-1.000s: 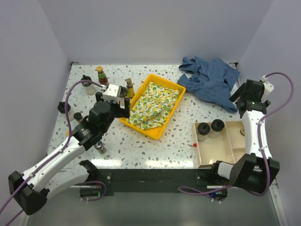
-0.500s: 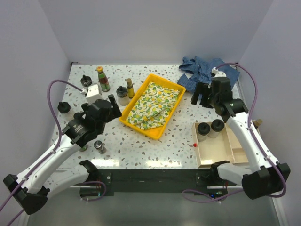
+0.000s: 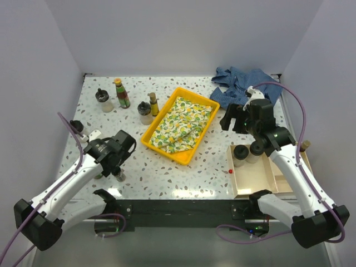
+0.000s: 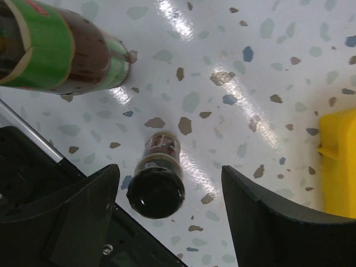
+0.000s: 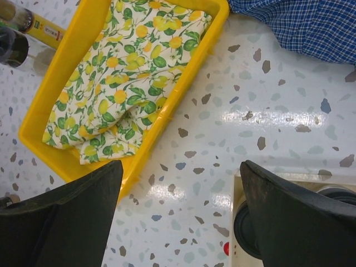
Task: Organize the condiment bottles
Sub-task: Move the bottle to the center of the board.
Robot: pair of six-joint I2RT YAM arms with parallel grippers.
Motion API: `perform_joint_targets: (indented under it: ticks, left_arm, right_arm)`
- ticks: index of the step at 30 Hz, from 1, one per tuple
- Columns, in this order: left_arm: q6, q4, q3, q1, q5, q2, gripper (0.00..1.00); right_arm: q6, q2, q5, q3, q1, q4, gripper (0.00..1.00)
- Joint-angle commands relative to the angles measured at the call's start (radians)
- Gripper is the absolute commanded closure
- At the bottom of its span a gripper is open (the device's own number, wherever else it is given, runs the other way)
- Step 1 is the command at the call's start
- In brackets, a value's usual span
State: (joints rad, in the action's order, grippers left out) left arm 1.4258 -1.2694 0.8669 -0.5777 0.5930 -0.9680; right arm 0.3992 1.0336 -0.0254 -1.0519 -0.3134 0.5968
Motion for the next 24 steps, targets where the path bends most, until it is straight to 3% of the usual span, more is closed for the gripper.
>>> perform_joint_targets:
  ticks: [1,8,16,21,24]
  left_arm:
    - [0.084,-0.048,-0.037,0.042,-0.016,-0.012,0.21]
    - [0.124,-0.044,-0.066,0.044,-0.027,-0.034,0.28]
    - [0.043,0.011,-0.062,0.035,-0.091,-0.074,0.65]
    - [-0.062,0.114,-0.040,-0.071,-0.157,-0.132,0.89]
    - [-0.058,0.105,0.020,-0.177,-0.148,-0.221,0.97]
  right_arm:
    - [-0.020,-0.030,0.024,0.004,-0.004,-0.009,0.09]
    - [-0.028,-0.027,0.021,0.001,-0.004,0.003,0.09]
    - [-0.030,-0.033,0.021,0.006,-0.003,0.003,0.09]
    - [-0.033,-0.023,0.024,0.003,-0.004,0.006,0.09]
    - [-0.036,-0.029,0.024,0.006,-0.004,0.014,0.09]
